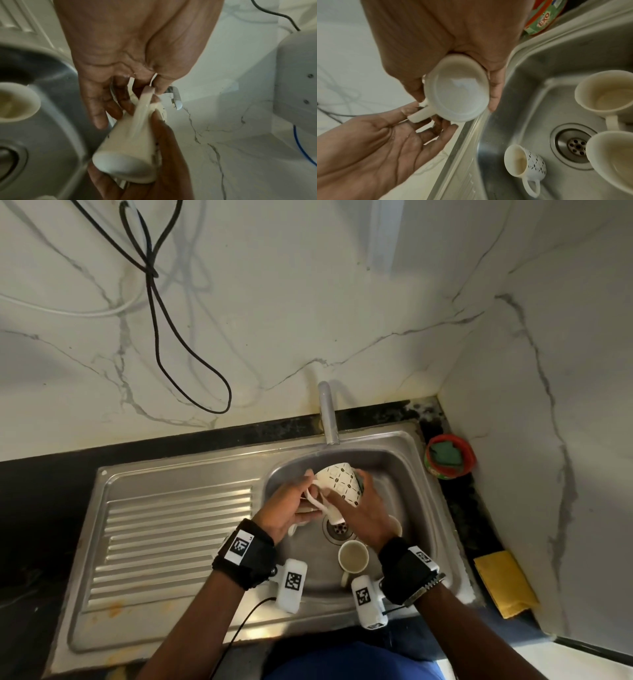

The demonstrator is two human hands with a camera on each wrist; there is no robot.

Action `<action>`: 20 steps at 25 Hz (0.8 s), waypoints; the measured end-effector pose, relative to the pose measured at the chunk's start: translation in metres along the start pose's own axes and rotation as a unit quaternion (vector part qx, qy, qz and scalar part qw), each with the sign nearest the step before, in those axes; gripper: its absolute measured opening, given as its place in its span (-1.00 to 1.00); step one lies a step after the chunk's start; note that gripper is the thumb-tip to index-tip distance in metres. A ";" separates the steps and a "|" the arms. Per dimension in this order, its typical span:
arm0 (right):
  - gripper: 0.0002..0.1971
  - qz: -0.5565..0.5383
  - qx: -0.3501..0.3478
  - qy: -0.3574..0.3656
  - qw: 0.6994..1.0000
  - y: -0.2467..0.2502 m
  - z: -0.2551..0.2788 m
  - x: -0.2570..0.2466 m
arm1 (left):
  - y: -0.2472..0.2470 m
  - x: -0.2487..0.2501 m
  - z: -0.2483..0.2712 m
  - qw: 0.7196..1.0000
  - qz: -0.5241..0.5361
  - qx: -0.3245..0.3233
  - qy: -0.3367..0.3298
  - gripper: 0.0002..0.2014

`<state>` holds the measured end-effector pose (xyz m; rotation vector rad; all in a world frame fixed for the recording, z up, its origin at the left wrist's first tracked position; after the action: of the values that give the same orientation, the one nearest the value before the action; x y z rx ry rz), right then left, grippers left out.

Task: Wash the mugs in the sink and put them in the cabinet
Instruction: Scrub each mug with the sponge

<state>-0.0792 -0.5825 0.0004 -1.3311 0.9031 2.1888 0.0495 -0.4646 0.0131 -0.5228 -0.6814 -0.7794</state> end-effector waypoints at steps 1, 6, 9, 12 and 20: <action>-0.10 0.011 0.001 0.010 1.000 -0.001 0.003 -0.001 | -0.001 -0.001 0.000 1.000 0.018 -0.003 0.004 -0.60; -0.43 0.219 0.014 0.281 0.934 0.000 0.025 -0.038 | 0.001 0.004 0.001 0.993 0.100 -0.049 0.034 -0.70; -0.35 0.382 -0.039 0.390 0.837 -0.023 0.057 -0.033 | 0.009 0.008 0.001 0.993 0.099 -0.049 0.043 -0.64; -0.29 0.384 -0.035 0.370 0.845 -0.021 0.051 -0.043 | 0.006 -0.002 0.004 0.991 0.079 -0.071 0.076 -0.57; -0.36 0.419 -0.082 0.415 0.803 -0.019 0.053 -0.043 | 0.016 0.001 0.001 0.979 0.154 -0.077 0.110 -0.79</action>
<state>-0.0799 -0.5323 0.0499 -2.4060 1.9668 2.2294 0.0620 -0.4547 0.0116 -0.6536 -0.3259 -0.5880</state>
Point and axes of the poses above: each hand's wrist, its own z-axis away from the middle knuckle, its own y-axis out of the back of the hand, x = y × z, the point moved 8 cm from there along -z, towards the middle knuckle
